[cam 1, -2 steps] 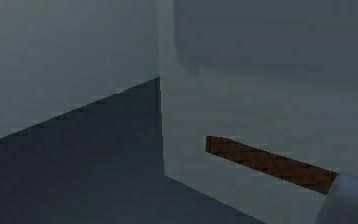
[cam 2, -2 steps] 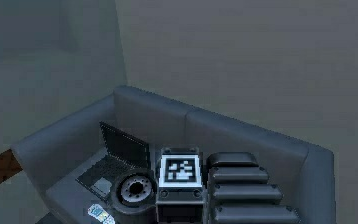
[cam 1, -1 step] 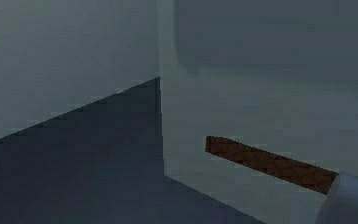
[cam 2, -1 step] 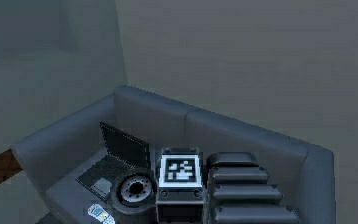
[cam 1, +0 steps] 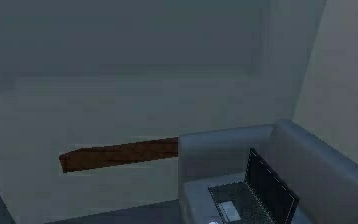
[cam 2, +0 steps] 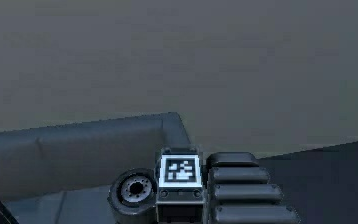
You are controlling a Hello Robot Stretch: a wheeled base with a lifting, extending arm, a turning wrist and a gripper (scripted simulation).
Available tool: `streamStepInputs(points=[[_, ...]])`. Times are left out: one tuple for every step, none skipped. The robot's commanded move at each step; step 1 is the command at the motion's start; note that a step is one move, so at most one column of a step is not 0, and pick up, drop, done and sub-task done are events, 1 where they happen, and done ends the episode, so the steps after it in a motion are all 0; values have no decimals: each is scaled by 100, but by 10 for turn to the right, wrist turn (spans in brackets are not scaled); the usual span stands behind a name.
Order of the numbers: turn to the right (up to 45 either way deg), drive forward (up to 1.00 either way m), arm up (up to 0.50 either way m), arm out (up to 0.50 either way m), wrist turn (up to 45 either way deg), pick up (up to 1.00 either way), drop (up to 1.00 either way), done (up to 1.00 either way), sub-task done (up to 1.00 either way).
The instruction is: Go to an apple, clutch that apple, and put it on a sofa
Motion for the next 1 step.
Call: streamStepInputs(points=[[90, 0, 0, 0, 0, 0, 0, 0, 0]])
